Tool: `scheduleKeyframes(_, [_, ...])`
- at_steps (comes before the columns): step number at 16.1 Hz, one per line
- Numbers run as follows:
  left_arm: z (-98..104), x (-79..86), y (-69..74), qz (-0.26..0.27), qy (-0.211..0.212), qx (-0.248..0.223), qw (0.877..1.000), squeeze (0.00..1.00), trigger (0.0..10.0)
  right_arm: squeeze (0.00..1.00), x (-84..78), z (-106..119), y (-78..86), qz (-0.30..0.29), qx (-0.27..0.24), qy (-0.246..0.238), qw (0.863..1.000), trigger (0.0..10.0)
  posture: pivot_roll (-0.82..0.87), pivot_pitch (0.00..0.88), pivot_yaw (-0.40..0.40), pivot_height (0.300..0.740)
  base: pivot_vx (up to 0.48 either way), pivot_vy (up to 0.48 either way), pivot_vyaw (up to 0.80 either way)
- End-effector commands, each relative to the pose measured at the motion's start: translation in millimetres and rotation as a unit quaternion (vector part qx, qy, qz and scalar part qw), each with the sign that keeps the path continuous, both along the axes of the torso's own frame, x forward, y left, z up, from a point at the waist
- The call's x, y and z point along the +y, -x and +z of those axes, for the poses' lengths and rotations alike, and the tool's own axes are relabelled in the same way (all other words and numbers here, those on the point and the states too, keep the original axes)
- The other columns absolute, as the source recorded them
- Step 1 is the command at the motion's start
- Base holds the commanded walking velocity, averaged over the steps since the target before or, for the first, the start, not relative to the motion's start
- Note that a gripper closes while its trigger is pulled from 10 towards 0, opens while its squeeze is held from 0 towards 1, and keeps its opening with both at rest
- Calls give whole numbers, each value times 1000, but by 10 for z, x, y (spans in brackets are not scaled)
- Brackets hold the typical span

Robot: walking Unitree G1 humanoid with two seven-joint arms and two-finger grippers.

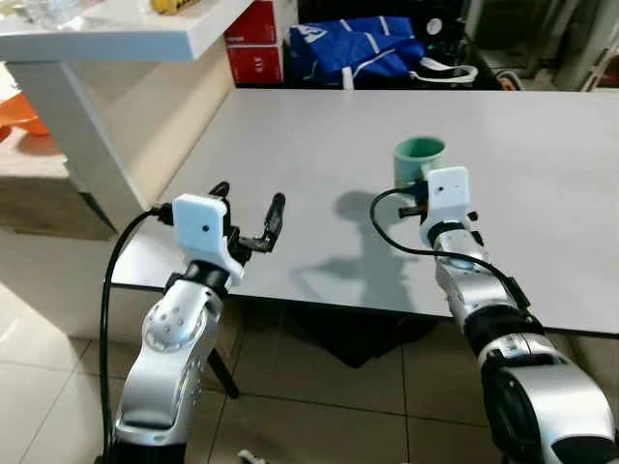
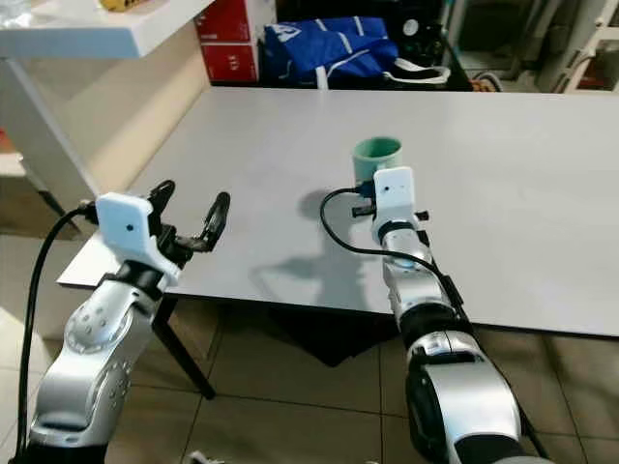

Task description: Setting the table

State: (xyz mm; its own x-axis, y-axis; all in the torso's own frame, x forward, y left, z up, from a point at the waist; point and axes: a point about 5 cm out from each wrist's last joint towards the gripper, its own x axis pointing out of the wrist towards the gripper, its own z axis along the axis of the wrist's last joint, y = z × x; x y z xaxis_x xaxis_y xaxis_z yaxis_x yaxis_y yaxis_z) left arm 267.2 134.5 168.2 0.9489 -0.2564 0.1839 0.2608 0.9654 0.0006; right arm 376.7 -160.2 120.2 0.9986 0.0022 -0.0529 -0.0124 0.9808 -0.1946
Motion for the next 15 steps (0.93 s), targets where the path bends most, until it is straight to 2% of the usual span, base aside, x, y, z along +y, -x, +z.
scheduleKeyframes(1, [24,58,30,13,-4,0,1000,0,10000,0,-20,73,-44,-7,-10,-10,1000,10000,-41,19,61,740,0,0,0])
scheduleKeyframes(5, [27,104,101,26,-7,5,1000,0,10000,0,-76,38,-51,-21,3,-13,1000,10000,-13,39,55,740,0,0,0])
scheduleKeyframes(9, [33,137,159,32,-9,11,999,0,10000,0,-74,-103,1,-29,29,-10,999,10000,7,55,58,740,0,0,0])
scheduleKeyframes(10, [41,150,173,34,-11,13,999,0,10000,173,-88,-167,25,-39,45,-17,998,10000,13,58,61,740,0,0,0])
scheduleKeyframes(11, [44,157,180,34,-11,14,999,0,10000,600,-90,-183,32,-41,49,-18,998,10000,17,59,62,740,0,0,0])
scheduleKeyframes(12, [46,162,184,35,-13,15,999,0,10000,851,-86,-199,38,-41,52,-21,998,10000,17,59,62,740,0,0,0])
scheduleKeyframes(13, [48,166,186,36,-13,16,999,0,10000,949,-79,-204,40,-40,52,-21,998,10000,18,60,63,740,0,0,0])
scheduleKeyframes(14, [50,169,187,36,-13,17,999,0,10000,1000,-72,-211,42,-40,54,-21,997,10000,18,61,63,740,0,0,0])
scheduleKeyframes(15, [53,163,185,36,-13,17,999,0,10000,1000,-68,-216,43,-40,56,-23,997,10000,17,61,62,740,0,0,0])
